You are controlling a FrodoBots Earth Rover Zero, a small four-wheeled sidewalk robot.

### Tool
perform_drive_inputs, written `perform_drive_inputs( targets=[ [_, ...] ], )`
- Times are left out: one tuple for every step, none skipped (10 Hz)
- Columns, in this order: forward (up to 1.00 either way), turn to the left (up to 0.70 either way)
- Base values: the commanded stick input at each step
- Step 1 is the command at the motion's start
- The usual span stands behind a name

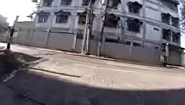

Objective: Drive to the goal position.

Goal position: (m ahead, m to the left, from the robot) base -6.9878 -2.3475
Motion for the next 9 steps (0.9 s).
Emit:
perform_drive_inputs(
  targets=[
    [0.0, -0.97],
    [0.0, -1.0],
    [0.0, -1.0],
    [0.0, -1.0],
    [0.0, -0.98],
    [0.0, -0.98],
    [0.0, -0.98],
    [0.0, -0.98],
    [0.0, -0.98]
  ],
)
